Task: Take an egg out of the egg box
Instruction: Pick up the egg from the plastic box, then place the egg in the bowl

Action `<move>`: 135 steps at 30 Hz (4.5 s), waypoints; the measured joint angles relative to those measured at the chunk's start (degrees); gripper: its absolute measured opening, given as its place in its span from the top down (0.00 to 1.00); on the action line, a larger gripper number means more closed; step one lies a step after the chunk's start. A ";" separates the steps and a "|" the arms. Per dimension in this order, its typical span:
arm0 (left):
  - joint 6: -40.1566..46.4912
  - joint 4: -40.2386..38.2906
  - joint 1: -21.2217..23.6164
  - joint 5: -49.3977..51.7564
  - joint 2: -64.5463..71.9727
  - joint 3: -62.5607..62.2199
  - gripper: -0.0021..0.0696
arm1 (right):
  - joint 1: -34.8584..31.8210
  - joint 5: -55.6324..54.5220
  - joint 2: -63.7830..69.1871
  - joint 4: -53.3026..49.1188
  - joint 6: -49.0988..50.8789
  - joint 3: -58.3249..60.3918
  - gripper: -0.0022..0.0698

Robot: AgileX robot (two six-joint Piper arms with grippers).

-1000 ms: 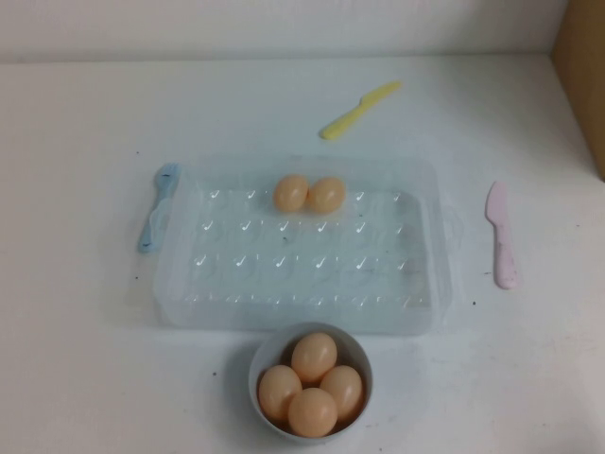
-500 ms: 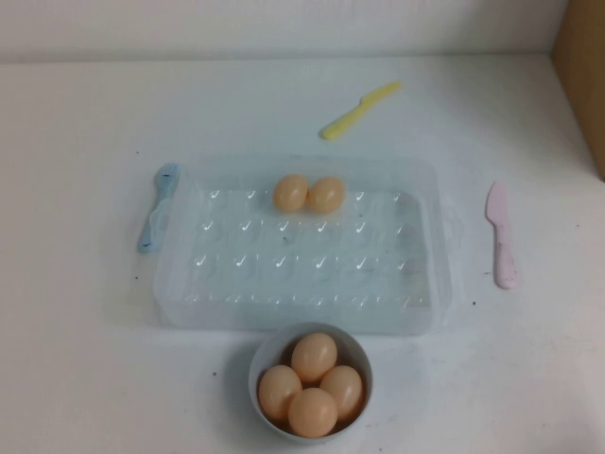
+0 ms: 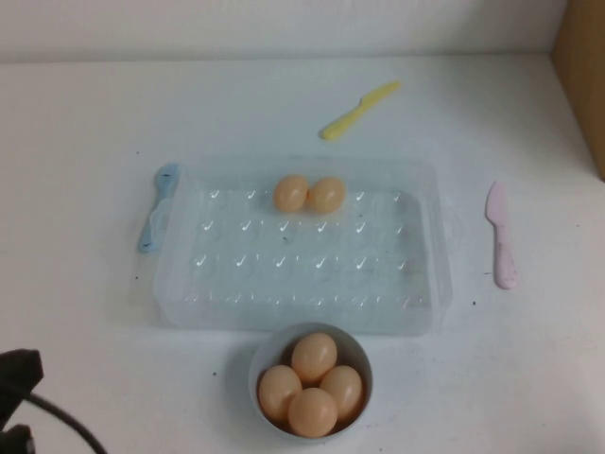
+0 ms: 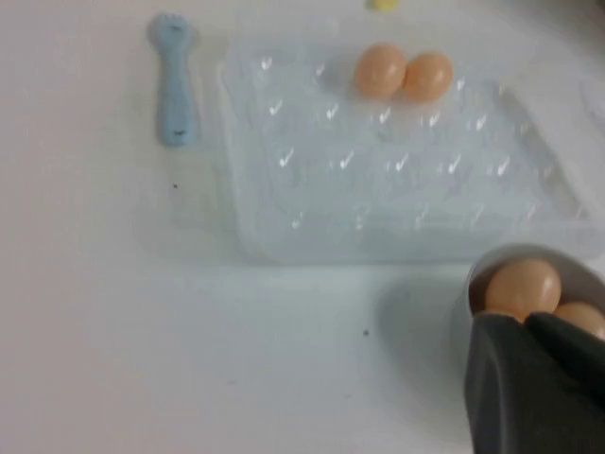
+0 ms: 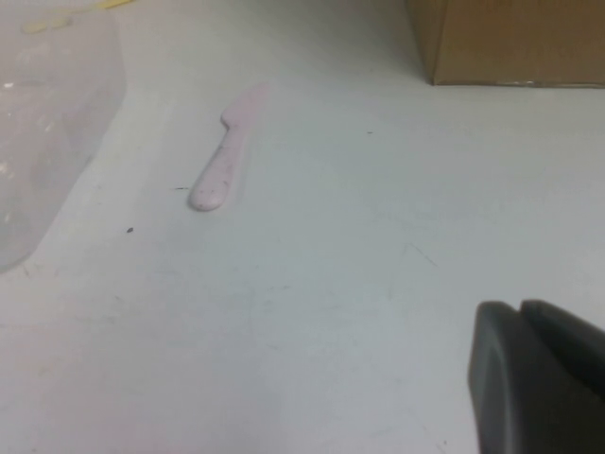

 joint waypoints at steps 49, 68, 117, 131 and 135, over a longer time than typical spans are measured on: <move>14.90 23.74 -28.38 12.08 96.59 -80.60 0.32 | 0.00 0.10 0.00 0.00 0.00 0.00 0.99; 1.07 26.36 -27.43 3.52 101.95 -80.60 0.45 | 0.00 0.10 0.00 0.00 0.00 0.00 0.99; -1.61 22.96 -25.62 0.75 105.99 -81.04 0.50 | 0.00 0.10 0.00 0.00 0.00 0.00 0.99; -1.61 32.23 -31.95 13.30 93.70 -81.04 0.50 | 0.00 0.10 0.00 0.00 0.00 0.00 0.99; -1.61 32.85 -36.09 20.23 89.65 -79.40 0.50 | 0.00 0.10 0.00 0.00 0.00 0.00 0.99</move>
